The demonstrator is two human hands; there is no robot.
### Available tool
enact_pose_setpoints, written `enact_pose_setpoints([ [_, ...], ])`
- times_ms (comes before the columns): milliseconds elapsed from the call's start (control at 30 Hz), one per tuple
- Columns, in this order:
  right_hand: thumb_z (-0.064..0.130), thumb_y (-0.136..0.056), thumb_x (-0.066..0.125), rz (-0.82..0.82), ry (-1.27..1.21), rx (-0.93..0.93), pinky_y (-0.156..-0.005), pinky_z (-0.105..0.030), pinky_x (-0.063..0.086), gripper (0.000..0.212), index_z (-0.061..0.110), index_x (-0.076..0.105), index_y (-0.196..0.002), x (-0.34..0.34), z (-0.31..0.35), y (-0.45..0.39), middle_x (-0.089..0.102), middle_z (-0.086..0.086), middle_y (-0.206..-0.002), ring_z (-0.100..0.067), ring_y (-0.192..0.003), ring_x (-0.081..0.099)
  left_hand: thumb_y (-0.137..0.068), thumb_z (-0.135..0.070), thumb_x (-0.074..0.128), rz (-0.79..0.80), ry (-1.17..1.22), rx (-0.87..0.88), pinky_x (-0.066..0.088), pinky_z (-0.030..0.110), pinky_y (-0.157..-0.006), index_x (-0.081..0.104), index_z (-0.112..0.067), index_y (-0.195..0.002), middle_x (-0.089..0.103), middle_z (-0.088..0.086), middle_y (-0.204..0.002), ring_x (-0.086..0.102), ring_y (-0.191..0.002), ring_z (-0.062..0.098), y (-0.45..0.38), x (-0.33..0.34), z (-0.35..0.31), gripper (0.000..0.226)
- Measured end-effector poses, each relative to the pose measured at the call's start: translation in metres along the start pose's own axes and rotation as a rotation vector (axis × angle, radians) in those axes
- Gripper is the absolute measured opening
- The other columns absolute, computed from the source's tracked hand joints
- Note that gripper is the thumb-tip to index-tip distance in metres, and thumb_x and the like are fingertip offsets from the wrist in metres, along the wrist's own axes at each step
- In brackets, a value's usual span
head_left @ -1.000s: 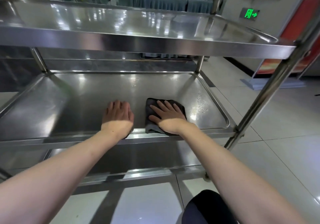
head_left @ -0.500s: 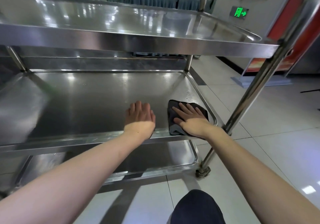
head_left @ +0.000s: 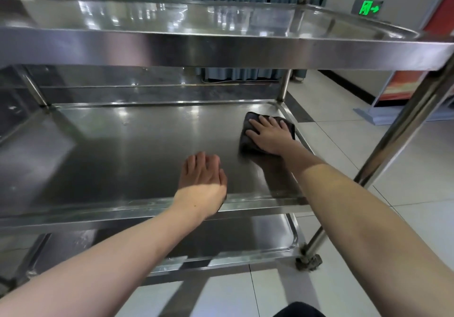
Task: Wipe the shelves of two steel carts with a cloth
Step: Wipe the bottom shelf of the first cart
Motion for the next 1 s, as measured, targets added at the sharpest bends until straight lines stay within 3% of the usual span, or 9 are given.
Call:
enact_pose_setpoints([
  [133,0.063,-0.106,0.023,0.027,-0.015,0.006,-0.129,-0.052,-0.004,0.065,0.042,0.014,-0.166,0.002,-0.005,0.018,0.003,0.003,-0.177,-0.025,-0.162,0.000,-0.087,-0.036,0.018,-0.014,0.063,-0.074,0.040,0.046,-0.088,0.050,-0.017,-0.097,0.049,0.011,-0.099,0.045,-0.092,0.034,-0.005,0.002,0.003,0.038],
  [300,0.058,-0.109,0.023,0.090,-0.010,-0.013,-0.129,-0.051,-0.007,0.061,0.044,0.005,-0.166,0.016,-0.021,0.117,-0.008,0.006,-0.176,-0.023,-0.162,-0.010,-0.088,-0.036,0.023,-0.004,0.053,-0.096,0.039,0.046,-0.093,0.049,-0.018,-0.096,0.048,0.010,-0.100,0.045,-0.094,0.033,-0.003,0.004,0.004,0.033],
  [400,0.053,-0.110,0.029,0.126,-0.028,-0.019,-0.128,-0.052,-0.009,0.060,0.043,0.009,-0.165,0.020,-0.032,0.155,-0.009,0.007,-0.176,-0.021,-0.162,-0.012,-0.087,-0.037,0.022,0.012,0.063,-0.068,0.039,0.045,-0.095,0.049,-0.017,-0.097,0.048,0.010,-0.100,0.044,-0.094,0.033,0.000,0.004,0.002,0.035],
  [633,0.064,-0.105,0.027,0.009,-0.006,-0.024,-0.128,-0.056,-0.007,0.066,0.040,0.014,-0.166,0.014,-0.020,0.079,0.000,0.004,-0.177,-0.026,-0.162,-0.004,-0.088,-0.033,0.026,-0.017,0.040,-0.014,0.039,0.046,-0.095,0.049,-0.015,-0.096,0.048,0.012,-0.098,0.044,-0.092,0.033,0.004,0.002,0.001,0.031],
  [833,0.069,-0.102,0.025,0.027,-0.026,0.015,-0.128,-0.058,-0.004,0.071,0.038,0.016,-0.166,-0.003,-0.022,-0.008,0.005,0.002,-0.177,-0.027,-0.162,0.000,-0.087,-0.034,0.024,-0.005,0.046,-0.018,0.037,0.046,-0.091,0.048,-0.016,-0.096,0.048,0.012,-0.098,0.044,-0.091,0.033,0.003,0.001,0.001,0.031],
  [1000,0.067,-0.104,0.023,0.032,-0.022,0.010,-0.128,-0.057,-0.004,0.069,0.040,0.014,-0.166,0.001,-0.026,0.012,0.004,0.001,-0.177,-0.027,-0.162,0.000,-0.086,-0.036,0.022,-0.006,0.108,-0.073,0.039,0.046,-0.092,0.046,-0.018,-0.096,0.048,0.010,-0.099,0.044,-0.094,0.033,0.001,-0.001,0.003,0.032],
])
Point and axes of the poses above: each hand's wrist, its own y-axis away from the middle knuckle, its own x-axis out of the palm, z = x × y, the point moved 4 cm from there along -y, towards the middle knuckle
